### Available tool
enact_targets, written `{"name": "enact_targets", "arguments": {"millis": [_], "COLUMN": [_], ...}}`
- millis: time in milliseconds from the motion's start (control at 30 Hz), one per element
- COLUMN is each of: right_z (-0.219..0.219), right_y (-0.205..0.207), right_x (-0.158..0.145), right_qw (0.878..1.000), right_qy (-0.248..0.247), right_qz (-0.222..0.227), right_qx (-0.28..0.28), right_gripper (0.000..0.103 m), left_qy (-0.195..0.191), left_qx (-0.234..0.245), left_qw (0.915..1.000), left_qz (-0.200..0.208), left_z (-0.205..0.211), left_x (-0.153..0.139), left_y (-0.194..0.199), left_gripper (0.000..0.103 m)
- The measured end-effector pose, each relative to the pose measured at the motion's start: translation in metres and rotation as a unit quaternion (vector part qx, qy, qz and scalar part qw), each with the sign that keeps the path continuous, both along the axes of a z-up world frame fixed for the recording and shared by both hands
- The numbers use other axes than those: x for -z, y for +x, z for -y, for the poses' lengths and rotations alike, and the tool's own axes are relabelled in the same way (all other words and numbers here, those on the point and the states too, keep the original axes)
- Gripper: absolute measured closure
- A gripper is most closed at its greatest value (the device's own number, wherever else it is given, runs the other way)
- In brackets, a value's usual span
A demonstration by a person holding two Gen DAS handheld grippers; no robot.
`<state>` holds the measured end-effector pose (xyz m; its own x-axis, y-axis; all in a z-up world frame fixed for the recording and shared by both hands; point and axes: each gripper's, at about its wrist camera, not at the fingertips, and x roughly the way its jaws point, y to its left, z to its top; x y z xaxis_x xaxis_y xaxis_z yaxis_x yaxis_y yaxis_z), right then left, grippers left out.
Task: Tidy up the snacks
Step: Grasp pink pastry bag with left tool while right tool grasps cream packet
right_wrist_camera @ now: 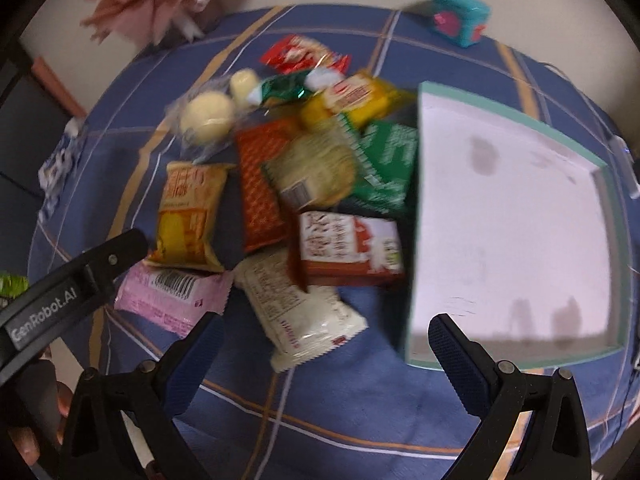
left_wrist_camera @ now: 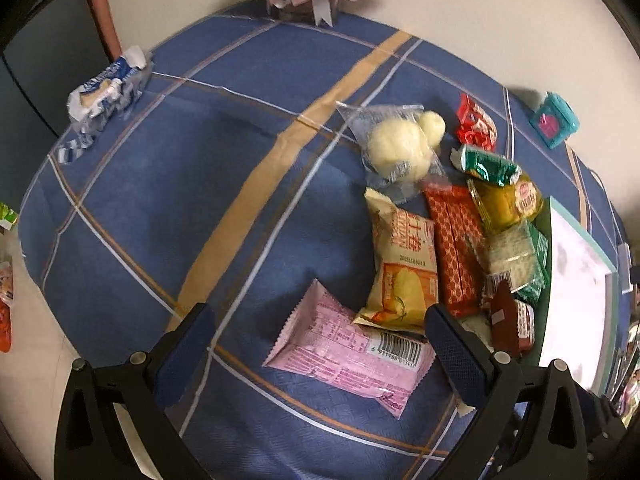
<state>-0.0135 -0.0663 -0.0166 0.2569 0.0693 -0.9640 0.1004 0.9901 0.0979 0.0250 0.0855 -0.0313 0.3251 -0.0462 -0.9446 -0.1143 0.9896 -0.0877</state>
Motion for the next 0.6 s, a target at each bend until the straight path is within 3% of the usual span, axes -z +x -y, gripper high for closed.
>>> {"name": "enact_targets", "arguments": {"millis": [233,300,600], "right_z": [-0.007,-0.008,-0.013], "right_y": [0.002,0.006,0.019], "right_x": [0.012,0.014,0.032], "right_qw": [1.0,1.0,1.0], "right_qy": [0.003,0.004,0.012], "right_qz": [0.009,0.014,0.003], "right_qx": [-0.007,-0.014,-0.026], "right_gripper": [0.002,0.011,0.016], "left_qy": [-0.021,-0.021,-0.042], "left_qx": [0.007,0.005,-0.034], "left_qw": [0.9994,0.9992,0.9964], "left_qz": [-0.026,-0.035,-0.066], "left_z": [0.006,0.008,-0.002], "left_x": [0.012,0.016,0.032], "left_y": [0.002,0.003,-0.001], "left_gripper": [0.0,0.0,0.0]}}
